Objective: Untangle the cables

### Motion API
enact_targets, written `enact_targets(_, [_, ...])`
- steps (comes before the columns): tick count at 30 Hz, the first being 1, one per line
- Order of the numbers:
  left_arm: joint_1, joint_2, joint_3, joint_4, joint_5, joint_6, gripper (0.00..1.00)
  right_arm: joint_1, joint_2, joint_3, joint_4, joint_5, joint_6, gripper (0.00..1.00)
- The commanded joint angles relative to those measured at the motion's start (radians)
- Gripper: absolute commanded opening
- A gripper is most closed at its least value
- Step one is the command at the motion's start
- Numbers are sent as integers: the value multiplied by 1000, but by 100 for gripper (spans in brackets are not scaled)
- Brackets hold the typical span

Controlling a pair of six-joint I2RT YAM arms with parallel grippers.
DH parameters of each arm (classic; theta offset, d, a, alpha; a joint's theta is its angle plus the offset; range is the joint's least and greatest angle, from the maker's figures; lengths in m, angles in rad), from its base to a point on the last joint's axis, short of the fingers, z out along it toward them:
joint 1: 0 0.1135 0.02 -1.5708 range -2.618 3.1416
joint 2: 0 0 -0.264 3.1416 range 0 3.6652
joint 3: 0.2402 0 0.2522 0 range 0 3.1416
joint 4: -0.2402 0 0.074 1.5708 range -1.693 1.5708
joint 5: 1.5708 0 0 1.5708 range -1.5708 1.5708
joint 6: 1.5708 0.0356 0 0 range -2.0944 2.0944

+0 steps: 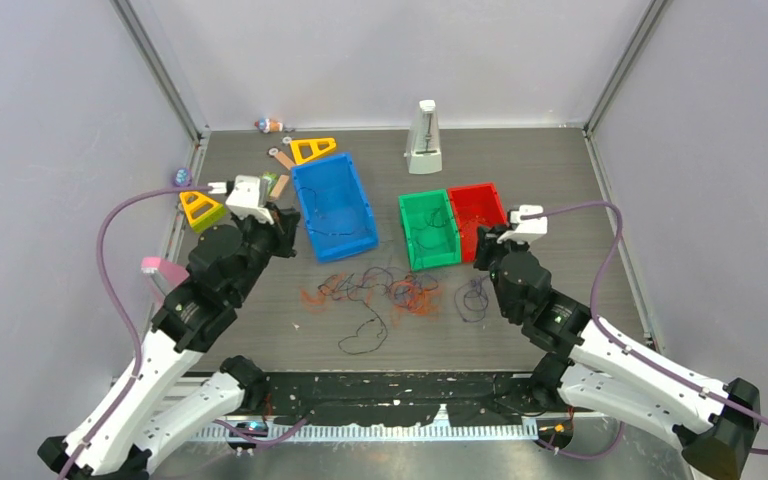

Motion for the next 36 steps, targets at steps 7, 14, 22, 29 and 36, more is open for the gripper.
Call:
enact_targets(7, [7,-140,-53,-88,-494,-7,0,-25,-40,39,-303,438,278,5])
enact_targets(14, [7,-190,-77,21,-350,28,0,-35,-52,27,-252,292,198,5])
enact_targets(22, [8,-137,38,79,-39,86,0,-36,29,-44,-127,-195,106,6])
enact_targets(29, [7,-99,170,65,32,105,0,-29,128,-65,39,-536,0,68])
enact_targets(36, [7,-67,262,64,83,96,0,39,325,71,134,-758,-178,72])
